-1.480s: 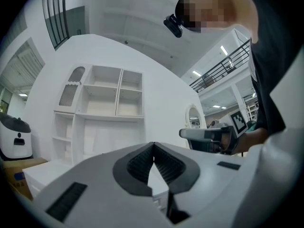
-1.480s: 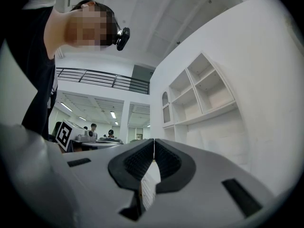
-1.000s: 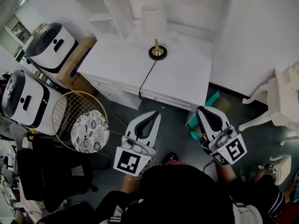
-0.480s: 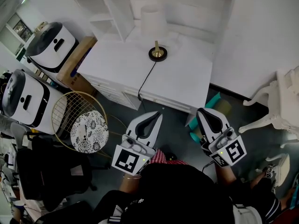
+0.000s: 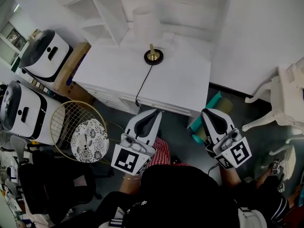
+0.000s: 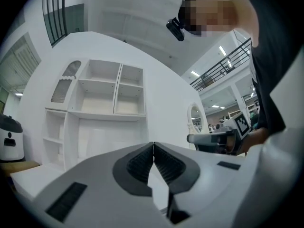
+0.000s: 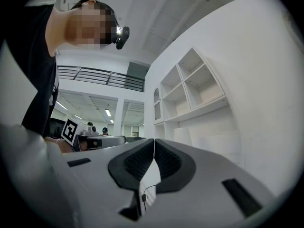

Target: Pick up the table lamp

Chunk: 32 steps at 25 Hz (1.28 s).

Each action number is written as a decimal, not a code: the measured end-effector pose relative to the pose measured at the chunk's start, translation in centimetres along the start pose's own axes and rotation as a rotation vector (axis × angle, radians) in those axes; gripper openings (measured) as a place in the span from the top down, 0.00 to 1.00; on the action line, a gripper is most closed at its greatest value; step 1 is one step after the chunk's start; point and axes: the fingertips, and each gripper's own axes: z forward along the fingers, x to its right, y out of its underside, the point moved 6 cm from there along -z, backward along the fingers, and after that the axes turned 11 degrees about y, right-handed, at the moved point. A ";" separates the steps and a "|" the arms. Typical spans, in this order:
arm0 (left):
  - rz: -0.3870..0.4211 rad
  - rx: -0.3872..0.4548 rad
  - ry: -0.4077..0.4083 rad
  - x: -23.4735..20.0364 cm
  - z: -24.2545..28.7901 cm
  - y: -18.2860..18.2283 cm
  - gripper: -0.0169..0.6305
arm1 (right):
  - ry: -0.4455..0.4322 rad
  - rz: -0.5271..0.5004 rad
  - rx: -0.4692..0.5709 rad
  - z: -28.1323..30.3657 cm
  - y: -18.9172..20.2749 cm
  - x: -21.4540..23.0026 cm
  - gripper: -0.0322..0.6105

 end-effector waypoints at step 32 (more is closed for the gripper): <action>-0.024 0.023 0.081 -12.6 3.6 0.7 0.95 | 0.023 -0.057 0.009 13.0 1.9 0.1 0.92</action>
